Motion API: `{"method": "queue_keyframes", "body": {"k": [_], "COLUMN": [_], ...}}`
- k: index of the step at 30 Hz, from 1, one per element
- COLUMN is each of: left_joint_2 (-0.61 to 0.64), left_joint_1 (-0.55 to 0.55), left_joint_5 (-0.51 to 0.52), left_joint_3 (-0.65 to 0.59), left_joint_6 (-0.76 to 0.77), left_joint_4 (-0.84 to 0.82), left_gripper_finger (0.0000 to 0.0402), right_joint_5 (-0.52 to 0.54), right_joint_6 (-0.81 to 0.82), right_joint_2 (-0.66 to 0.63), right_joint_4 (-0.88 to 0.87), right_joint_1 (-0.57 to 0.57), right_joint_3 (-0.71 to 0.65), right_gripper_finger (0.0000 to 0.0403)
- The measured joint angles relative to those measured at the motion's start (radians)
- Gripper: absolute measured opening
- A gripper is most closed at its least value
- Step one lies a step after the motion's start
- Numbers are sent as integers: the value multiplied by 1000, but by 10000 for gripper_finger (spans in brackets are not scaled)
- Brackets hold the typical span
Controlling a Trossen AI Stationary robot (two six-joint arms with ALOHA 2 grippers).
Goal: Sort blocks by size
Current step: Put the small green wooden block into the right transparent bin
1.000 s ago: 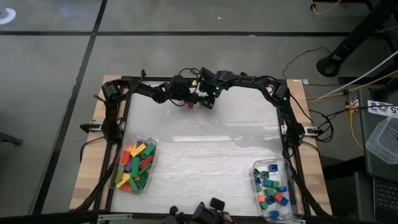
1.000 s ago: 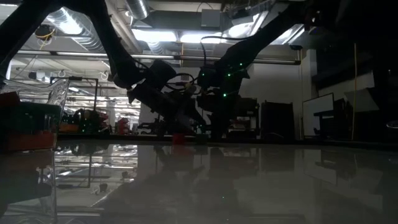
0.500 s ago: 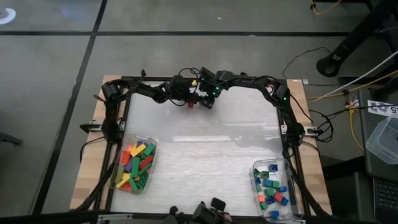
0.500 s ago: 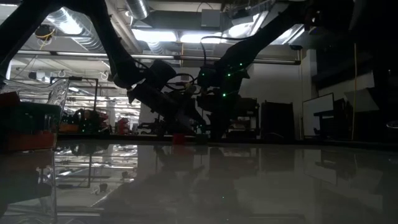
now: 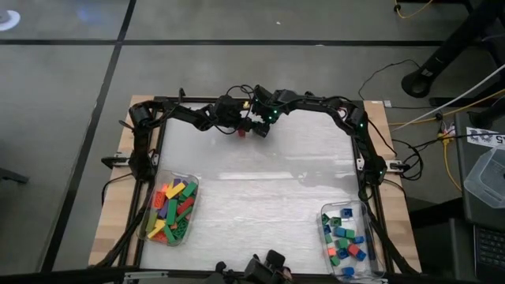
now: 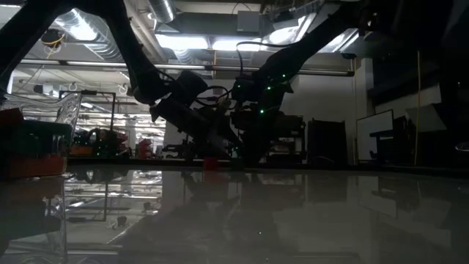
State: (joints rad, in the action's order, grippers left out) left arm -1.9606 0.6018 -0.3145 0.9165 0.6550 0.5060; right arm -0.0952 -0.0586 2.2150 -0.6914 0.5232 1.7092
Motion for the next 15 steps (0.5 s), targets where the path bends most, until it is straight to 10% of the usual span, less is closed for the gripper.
{"method": "queue_keyframes", "body": {"k": [15], "left_joint_2": [0], "left_joint_1": [0], "left_joint_5": [1], "left_joint_3": [0], "left_joint_6": [0], "left_joint_4": [0], "left_gripper_finger": [225], "right_joint_5": [-111], "right_joint_6": [-29], "right_joint_2": [0], "right_joint_4": [37], "right_joint_1": [0], "right_joint_3": [-1], "right_gripper_finger": [257]}}
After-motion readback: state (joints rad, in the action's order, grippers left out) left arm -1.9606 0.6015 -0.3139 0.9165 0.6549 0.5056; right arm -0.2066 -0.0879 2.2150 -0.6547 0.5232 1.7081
